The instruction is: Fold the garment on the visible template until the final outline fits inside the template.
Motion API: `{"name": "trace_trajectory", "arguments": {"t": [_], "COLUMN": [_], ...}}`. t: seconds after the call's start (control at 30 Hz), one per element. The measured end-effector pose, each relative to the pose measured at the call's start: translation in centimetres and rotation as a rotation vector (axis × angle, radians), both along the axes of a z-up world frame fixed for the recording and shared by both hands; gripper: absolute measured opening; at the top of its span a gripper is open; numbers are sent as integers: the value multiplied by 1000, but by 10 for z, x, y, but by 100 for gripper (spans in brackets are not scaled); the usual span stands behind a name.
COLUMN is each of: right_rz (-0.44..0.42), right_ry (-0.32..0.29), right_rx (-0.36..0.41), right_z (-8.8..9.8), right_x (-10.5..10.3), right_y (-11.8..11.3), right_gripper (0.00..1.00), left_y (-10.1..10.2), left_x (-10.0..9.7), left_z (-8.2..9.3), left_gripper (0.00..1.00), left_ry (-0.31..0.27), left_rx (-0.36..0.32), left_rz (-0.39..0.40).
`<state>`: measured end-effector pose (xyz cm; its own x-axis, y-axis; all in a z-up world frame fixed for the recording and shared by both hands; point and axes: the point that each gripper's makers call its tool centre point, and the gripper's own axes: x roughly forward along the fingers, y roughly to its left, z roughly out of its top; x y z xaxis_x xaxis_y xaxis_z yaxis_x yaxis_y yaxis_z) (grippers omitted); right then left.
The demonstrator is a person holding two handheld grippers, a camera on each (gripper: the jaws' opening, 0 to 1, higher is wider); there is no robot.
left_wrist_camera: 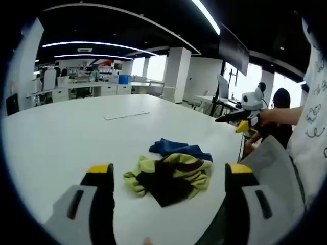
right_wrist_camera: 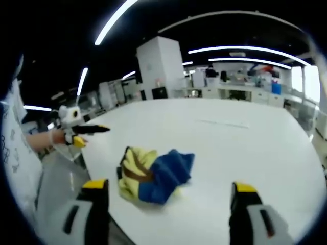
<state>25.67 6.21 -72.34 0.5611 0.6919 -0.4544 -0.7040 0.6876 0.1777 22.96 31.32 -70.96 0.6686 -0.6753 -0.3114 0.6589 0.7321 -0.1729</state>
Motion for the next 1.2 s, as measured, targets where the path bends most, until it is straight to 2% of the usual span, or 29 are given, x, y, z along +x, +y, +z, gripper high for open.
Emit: {"name": "trace_trajectory", "arguments": {"t": [0.27,0.47,0.57,0.67,0.8,1.2], "right_rz": [4,4,12,8,19,15], "right_ry": [-2,5,17,18,21,32], "right_rx": [-6,-14,-21,-10,-22,-26], "right_z": [1,-2,-4,-4,-5,-10], "right_x": [0,1,0,1,-1,0], "right_y": [-3,-4,-5,-3,-1,-6], "right_gripper": [100,99,83,86,85,85], "left_y": [6,-1,-4,-5,-8,-1], "left_x": [1,-5,-7,-6,-5,-2], "left_z": [-2,-6,-5,-6,-9,-18], "left_gripper": [83,78,75,73,76,75], "left_ry": [-1,2,1,2,4,32], "left_rx": [5,37,28,17,16,36], "left_rz": [11,-16,-30,-31,-32,-42]}}
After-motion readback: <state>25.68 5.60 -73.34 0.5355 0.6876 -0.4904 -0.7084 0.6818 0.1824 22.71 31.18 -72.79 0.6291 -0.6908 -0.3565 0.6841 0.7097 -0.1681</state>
